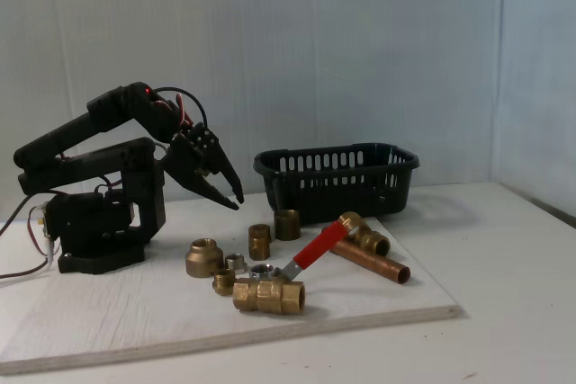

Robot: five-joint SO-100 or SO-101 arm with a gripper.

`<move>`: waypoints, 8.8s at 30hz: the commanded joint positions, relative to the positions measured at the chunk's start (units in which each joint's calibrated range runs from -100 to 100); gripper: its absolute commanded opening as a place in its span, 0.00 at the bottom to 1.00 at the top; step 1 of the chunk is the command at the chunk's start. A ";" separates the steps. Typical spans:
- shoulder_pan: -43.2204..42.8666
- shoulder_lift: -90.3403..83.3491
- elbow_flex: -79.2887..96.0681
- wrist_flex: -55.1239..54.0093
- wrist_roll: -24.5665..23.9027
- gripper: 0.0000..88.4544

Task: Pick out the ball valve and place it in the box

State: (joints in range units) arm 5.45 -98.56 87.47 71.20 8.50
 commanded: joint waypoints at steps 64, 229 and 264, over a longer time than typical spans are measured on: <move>-3.82 44.85 -31.33 3.06 0.46 0.17; 30.42 82.24 -66.26 1.00 7.70 0.20; 36.32 93.35 -63.92 -6.92 -0.01 0.20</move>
State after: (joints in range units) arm 40.94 -5.04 26.46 64.57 9.48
